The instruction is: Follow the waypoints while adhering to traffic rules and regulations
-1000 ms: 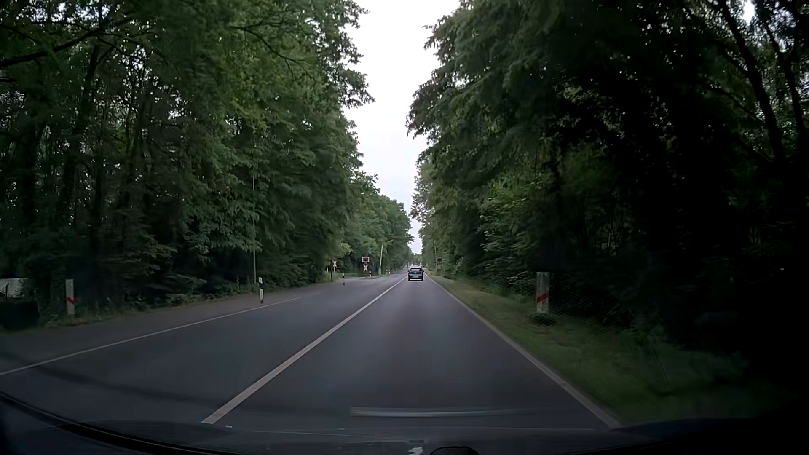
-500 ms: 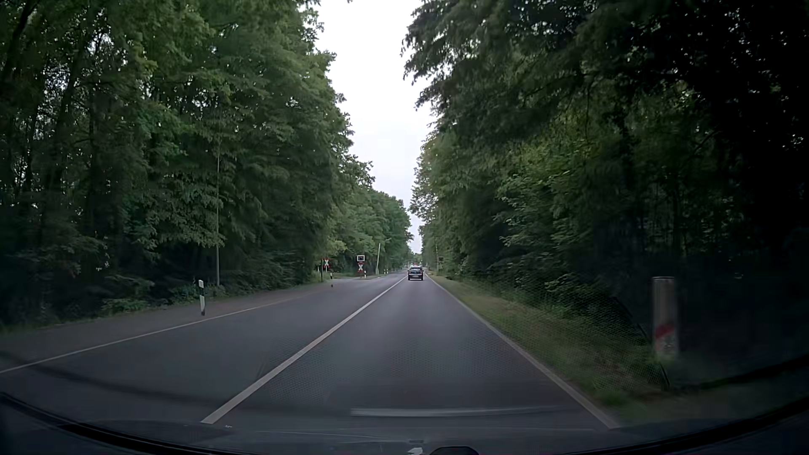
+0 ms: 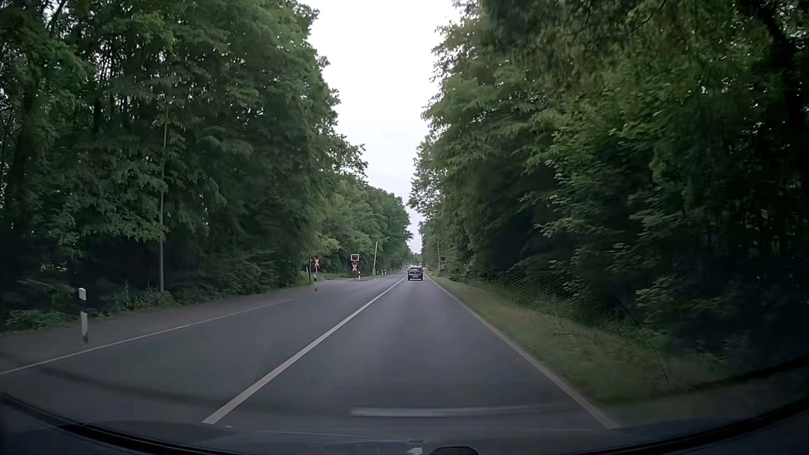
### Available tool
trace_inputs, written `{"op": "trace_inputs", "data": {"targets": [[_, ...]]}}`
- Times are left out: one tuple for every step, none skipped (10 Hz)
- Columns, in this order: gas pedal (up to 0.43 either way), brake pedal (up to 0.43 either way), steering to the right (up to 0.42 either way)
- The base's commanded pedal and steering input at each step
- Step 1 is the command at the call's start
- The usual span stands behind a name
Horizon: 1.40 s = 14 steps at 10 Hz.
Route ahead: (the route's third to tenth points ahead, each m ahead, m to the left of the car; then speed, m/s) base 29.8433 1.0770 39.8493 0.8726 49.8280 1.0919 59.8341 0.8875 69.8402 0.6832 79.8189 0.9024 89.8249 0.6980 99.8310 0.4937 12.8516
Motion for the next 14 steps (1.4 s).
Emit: {"op": "trace_inputs", "data": {"targets": [[0.169,0.000,-0.001],[0.157,0.000,-0.001],[0.150,0.000,-0.001],[0.150,0.000,-0.001],[0.150,0.000,-0.001],[0.150,0.000,0.000],[0.150,0.000,-0.001],[0.150,0.000,-0.001],[0.150,0.000,-0.001],[0.150,0.000,0.000],[0.150,0.000,-0.001],[0.150,0.000,-0.001],[0.150,0.000,-0.001],[0.138,0.000,-0.001]]}}
